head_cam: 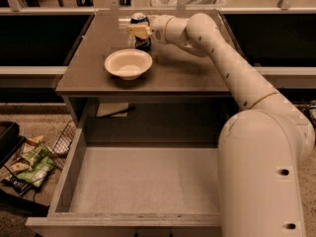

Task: Place pepsi can into top drawer

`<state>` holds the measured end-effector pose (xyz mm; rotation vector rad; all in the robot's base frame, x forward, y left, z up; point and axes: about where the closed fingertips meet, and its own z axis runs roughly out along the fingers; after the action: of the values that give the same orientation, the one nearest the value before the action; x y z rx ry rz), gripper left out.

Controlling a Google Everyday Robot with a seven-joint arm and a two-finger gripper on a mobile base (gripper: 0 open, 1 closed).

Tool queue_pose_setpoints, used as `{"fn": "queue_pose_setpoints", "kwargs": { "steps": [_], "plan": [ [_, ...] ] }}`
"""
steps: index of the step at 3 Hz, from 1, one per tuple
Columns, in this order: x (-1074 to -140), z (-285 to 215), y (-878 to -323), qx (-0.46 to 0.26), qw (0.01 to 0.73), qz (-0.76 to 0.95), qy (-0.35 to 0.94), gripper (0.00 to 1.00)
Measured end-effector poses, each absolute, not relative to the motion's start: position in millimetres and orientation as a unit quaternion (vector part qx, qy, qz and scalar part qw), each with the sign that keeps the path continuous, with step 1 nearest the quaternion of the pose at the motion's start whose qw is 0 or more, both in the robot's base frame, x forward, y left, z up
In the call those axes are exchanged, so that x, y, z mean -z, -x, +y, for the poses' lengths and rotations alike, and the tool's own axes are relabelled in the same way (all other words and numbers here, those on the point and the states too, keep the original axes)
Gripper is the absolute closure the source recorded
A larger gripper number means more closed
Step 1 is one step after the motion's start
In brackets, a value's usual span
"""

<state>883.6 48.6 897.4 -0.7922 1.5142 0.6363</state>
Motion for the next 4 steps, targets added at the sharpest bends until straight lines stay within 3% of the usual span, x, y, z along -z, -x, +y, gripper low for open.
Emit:
{"fn": "queue_pose_setpoints", "kwargs": {
  "steps": [1, 2, 4],
  "plan": [
    [-906, 51, -886, -0.271, 0.621, 0.649, 0.346, 0.73],
    [-941, 38, -854, -0.265, 0.628, 0.628, 0.375, 0.96],
    [-1053, -18, -703, -0.283, 0.609, 0.599, 0.437, 1.00]
  ]
}}
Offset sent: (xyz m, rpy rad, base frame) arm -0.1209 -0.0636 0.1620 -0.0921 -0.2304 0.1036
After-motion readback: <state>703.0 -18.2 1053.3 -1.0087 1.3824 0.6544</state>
